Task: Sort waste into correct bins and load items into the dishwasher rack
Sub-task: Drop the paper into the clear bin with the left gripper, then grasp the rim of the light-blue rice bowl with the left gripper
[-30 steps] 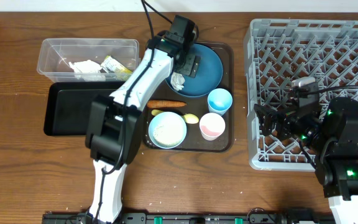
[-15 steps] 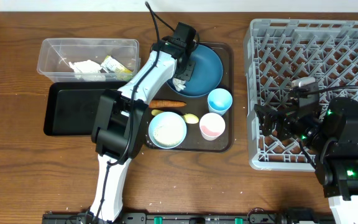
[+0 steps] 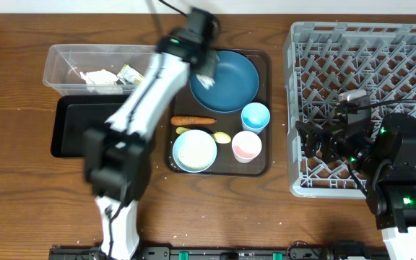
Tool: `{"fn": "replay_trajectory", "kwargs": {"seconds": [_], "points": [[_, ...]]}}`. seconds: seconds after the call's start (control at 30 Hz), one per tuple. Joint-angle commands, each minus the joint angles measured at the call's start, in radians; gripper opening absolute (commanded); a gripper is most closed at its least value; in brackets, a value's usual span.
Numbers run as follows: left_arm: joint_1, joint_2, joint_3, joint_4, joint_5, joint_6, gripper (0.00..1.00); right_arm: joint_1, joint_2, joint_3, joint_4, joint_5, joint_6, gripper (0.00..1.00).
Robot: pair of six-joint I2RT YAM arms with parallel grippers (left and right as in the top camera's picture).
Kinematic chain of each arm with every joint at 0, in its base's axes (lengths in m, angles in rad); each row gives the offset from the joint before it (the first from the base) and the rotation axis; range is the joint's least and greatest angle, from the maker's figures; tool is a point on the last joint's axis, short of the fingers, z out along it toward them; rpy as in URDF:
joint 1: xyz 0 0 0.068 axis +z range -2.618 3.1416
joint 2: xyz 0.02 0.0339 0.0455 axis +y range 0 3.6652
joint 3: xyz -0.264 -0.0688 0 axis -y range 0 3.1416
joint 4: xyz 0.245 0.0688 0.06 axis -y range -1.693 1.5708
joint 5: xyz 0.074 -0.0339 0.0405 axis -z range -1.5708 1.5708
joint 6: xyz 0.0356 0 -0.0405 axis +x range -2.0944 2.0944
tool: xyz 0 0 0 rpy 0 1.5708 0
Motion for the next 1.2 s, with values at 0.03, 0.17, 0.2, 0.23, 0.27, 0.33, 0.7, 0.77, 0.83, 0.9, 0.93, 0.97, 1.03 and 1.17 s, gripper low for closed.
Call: {"fn": "replay_trajectory", "kwargs": {"seconds": [0.03,0.17,0.2,0.23,0.27,0.33,0.7,0.77,0.83,0.9,0.93,0.97,1.03,1.17], "points": [[0.124,-0.108,0.012,-0.032,-0.078,-0.096,0.06,-0.010,0.002,0.019,-0.002,0.002,-0.018,0.99],[0.253,-0.102,0.004,-0.048,-0.120,-0.163,0.06,-0.010,0.002,0.019,-0.001,0.003,-0.018,0.99],[0.281,-0.093,-0.003,-0.047,-0.120,-0.187,0.06,-0.010,0.002,0.019,-0.001,0.002,-0.018,0.99],[0.306,-0.085,-0.009,-0.048,-0.118,-0.210,0.06,-0.010,0.002,0.019,-0.001,0.003,-0.019,0.99],[0.331,-0.071,-0.015,-0.049,-0.117,-0.232,0.06,-0.010,0.003,0.019,-0.001,0.003,-0.018,0.99],[0.363,-0.042,-0.019,-0.064,-0.113,-0.253,0.06,-0.010,0.005,0.019,-0.001,0.003,-0.018,0.99],[0.388,-0.007,-0.009,-0.095,-0.105,-0.250,0.61,-0.010,0.018,0.019,0.000,0.002,-0.018,0.99],[0.388,-0.040,0.004,-0.119,-0.058,-0.223,0.63,-0.010,0.018,0.019,0.000,0.002,-0.018,0.99],[0.386,-0.093,0.006,-0.146,0.030,-0.180,0.66,-0.010,0.018,0.019,0.000,0.002,-0.018,0.99],[0.378,-0.147,0.006,-0.193,0.079,-0.172,0.68,-0.010,0.018,0.019,0.000,0.002,-0.018,0.99],[0.373,-0.174,0.006,-0.224,0.094,-0.172,0.68,-0.010,0.018,0.019,0.000,0.002,-0.018,0.99],[0.362,-0.203,0.006,-0.262,0.106,-0.172,0.69,-0.010,0.018,0.019,0.000,0.002,-0.018,0.99],[0.338,-0.251,0.006,-0.345,0.116,-0.172,0.69,-0.010,0.018,0.019,0.002,0.002,-0.018,0.99],[0.270,-0.298,0.005,-0.516,0.116,-0.165,0.69,-0.010,0.018,0.019,0.003,0.002,-0.018,0.99]]}}
